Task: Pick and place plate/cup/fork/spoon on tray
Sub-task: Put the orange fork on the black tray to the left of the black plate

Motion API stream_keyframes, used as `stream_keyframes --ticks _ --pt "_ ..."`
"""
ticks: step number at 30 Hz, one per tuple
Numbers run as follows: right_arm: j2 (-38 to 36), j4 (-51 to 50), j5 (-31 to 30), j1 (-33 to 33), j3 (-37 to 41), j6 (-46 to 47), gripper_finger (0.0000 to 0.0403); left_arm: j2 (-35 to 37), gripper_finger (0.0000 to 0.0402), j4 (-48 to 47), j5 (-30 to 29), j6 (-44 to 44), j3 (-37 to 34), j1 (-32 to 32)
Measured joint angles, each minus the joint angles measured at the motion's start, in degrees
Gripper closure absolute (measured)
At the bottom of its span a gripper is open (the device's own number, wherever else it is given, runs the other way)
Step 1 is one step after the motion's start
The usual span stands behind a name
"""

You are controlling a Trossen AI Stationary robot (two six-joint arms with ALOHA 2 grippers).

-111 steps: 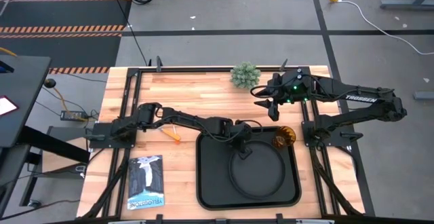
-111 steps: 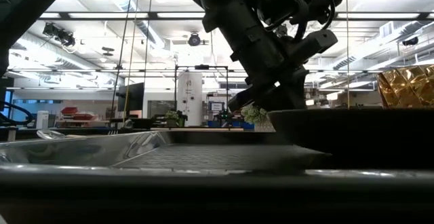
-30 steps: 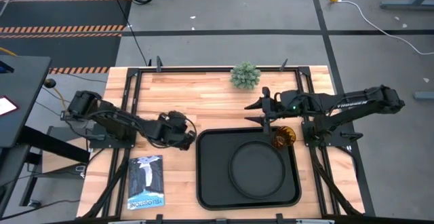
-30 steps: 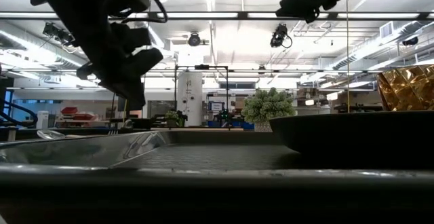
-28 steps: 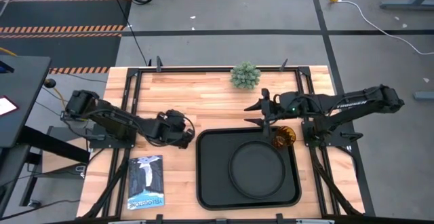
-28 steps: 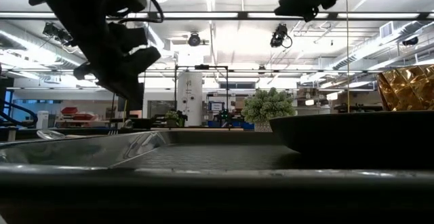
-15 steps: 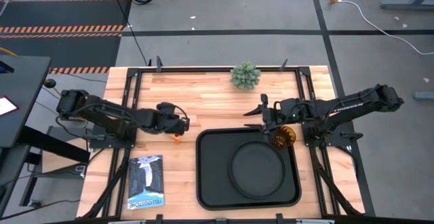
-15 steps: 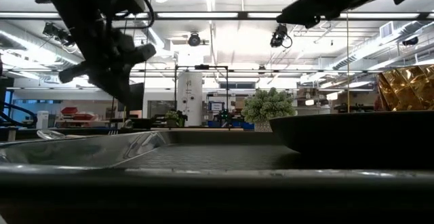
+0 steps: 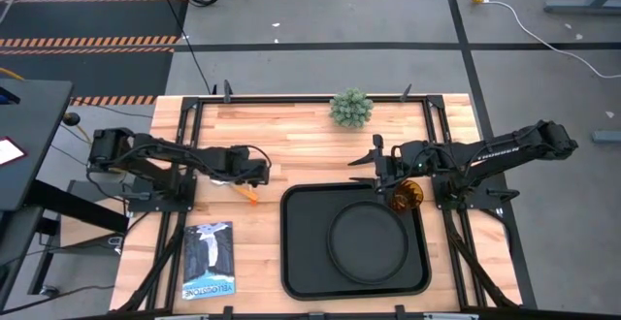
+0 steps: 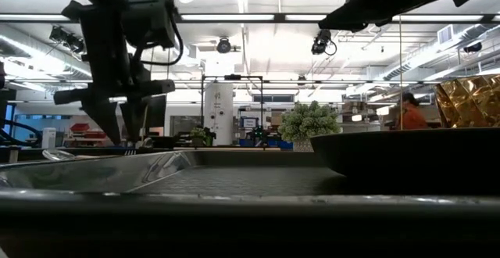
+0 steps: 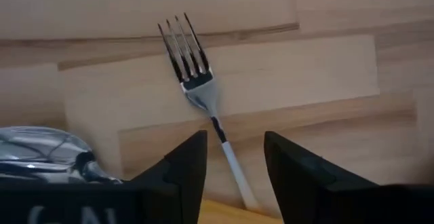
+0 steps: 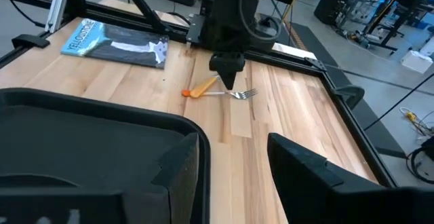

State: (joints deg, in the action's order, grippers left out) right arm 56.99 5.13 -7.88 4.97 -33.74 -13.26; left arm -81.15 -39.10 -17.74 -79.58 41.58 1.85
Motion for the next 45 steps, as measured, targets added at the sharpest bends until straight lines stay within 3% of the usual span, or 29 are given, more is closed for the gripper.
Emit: stream_keyframes --ticks 16,35,45 --pt "0.0 0.4 0.9 -0.1 0.0 1.3 0.022 -7.4 0.025 1.2 2.6 -2.3 0.0 -0.1" --pt "0.0 1.7 3.3 -0.1 0.0 1.9 0.022 -7.8 0.0355 7.6 1.5 2.5 0.0 -0.1" --pt "0.0 1.8 3.4 -0.1 0.0 2.2 0.022 -7.8 0.0379 11.6 -1.5 5.7 0.0 0.2"
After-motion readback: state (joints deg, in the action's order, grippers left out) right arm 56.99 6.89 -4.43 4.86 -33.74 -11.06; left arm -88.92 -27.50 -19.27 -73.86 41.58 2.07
